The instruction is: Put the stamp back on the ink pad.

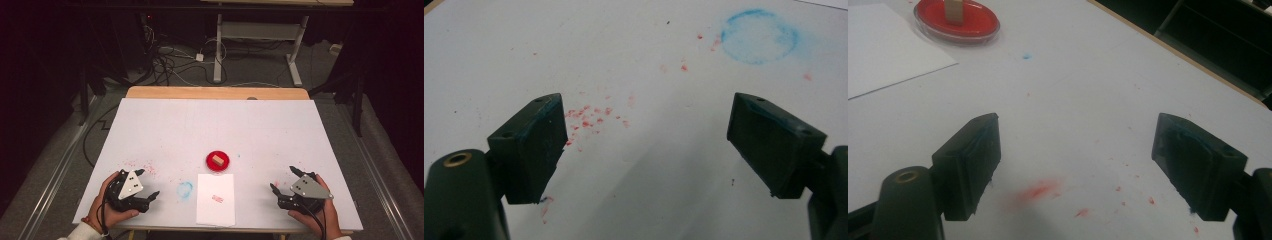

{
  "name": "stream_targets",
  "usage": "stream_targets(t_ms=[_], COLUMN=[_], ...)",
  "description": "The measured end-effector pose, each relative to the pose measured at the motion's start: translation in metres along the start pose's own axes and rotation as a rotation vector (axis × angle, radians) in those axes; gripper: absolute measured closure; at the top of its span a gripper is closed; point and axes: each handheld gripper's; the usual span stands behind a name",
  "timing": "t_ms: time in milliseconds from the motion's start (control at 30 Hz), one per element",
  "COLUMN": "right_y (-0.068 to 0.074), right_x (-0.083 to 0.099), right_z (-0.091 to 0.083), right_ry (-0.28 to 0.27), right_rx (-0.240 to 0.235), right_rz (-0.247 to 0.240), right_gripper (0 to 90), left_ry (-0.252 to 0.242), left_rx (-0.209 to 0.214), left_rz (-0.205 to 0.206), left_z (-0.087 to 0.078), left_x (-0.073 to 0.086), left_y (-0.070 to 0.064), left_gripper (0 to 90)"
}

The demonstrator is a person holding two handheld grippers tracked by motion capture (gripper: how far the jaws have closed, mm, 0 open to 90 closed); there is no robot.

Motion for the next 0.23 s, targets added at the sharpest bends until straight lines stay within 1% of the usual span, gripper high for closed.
stream_targets(t_ms=[233], right_y=[-0.0016], right_x=[0.0008], right_z=[-0.0025], right_ry=[-0.009], right_rx=[0.009], right_rz=[-0.003], right_gripper=[19.9], left_ry=[0.001], left_rx=[0.006], left_rz=[0.003], left_z=[0.0021], left_x=[-0.0017], left_y=[0.0007], left_gripper=[15.6])
Point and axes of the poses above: each handheld gripper's, and its own axes: z roughly forward along the jaws, x roughly out of its underside, y roughly to its left, and after that the axes turned 11 degrees about x, right-handed
